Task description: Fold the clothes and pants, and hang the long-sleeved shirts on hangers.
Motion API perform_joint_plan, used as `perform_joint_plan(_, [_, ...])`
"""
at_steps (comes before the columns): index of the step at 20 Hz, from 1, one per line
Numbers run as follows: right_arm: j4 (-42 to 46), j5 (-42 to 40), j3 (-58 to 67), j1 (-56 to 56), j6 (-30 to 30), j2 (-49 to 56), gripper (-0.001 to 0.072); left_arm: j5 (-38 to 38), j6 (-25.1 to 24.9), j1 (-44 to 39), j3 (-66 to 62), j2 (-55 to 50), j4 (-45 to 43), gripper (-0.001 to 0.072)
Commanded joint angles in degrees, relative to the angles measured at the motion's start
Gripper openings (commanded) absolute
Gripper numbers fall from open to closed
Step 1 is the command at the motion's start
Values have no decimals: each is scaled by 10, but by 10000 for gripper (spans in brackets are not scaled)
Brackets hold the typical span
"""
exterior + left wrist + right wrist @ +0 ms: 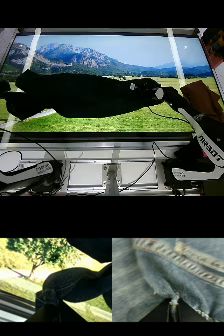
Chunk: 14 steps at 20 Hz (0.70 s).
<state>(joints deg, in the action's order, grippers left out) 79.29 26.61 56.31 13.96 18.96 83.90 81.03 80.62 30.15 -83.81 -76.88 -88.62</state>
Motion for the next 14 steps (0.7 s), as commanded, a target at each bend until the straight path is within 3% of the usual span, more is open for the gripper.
perform_joint_plan(1, [3, -123, 14, 0, 64, -24, 36, -14, -1, 1, 0, -2, -56, 32])
perform_joint_plan(5, [-12, -299, 54, -8, 205, -50, 36, -40, -41, 3, 0, -2, -95, 32])
perform_joint_plan(7, [-37, -343, 81, -16, 209, -40, 36, -50, -50, 12, 3, -2, -95, 31])
perform_joint_plan(10, [-94, -346, 125, -43, 210, 5, 36, -46, -64, 30, 29, -2, -95, 31])
perform_joint_plan(14, [-269, -346, 206, -77, 211, 77, 36, -45, -132, 45, 102, -2, -99, 31])
